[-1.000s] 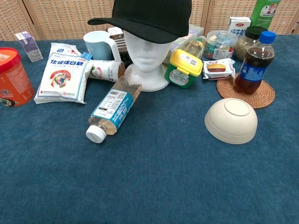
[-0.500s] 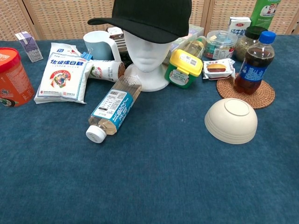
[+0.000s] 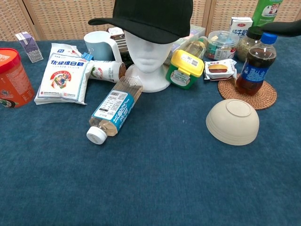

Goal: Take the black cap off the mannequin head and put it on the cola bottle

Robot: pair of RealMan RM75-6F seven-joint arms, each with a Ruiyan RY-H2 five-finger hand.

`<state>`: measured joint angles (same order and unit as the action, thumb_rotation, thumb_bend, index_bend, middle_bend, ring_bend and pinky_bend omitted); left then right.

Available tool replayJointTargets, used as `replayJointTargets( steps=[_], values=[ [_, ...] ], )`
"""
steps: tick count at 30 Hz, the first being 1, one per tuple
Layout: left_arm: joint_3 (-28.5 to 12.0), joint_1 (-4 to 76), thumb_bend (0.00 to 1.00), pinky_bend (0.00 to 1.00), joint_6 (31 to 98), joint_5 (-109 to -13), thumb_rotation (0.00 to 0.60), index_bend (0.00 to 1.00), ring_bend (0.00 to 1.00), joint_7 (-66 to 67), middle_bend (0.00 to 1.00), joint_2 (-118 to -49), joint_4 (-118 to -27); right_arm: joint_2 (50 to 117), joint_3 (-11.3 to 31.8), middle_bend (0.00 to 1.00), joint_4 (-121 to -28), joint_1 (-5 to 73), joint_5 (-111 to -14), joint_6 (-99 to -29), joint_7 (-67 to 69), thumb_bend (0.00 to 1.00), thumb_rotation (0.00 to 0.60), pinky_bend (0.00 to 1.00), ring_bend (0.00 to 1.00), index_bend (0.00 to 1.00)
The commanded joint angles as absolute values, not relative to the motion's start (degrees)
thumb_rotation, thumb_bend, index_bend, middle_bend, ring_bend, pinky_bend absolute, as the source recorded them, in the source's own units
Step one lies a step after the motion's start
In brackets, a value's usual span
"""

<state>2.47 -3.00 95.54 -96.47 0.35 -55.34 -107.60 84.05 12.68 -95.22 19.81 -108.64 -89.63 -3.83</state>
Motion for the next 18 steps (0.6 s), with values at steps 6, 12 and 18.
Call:
replayJointTargets(
  steps=[6, 12, 18],
  values=[
    [2.0, -2.8, 0.16, 0.0, 95.3, -95.6, 0.6, 0.0, 0.0, -0.8, 0.0, -54.8, -108.0, 88.1, 13.0, 0.13, -95.7, 23.7, -107.4, -84.2, -10.1, 0.02, 0.6, 0.04, 0.14, 0.06],
    [1.6, -2.7, 0.16, 0.0, 95.1, -94.9, 0.6, 0.0, 0.0, -1.4, 0.0, -54.5, -108.2, 94.0, 12.6, 0.13, -97.9, 24.4, -103.7, -81.9, -18.1, 0.0, 0.6, 0.03, 0.14, 0.07],
    [1.6, -2.8, 0.16, 0.0, 95.2, -94.9, 0.6, 0.0, 0.0, -2.3, 0.0, -54.2, -107.9, 102.4, 14.4, 0.15, -95.3, 26.1, -99.7, -80.7, -25.2, 0.0, 0.6, 0.03, 0.14, 0.1]
  ],
)
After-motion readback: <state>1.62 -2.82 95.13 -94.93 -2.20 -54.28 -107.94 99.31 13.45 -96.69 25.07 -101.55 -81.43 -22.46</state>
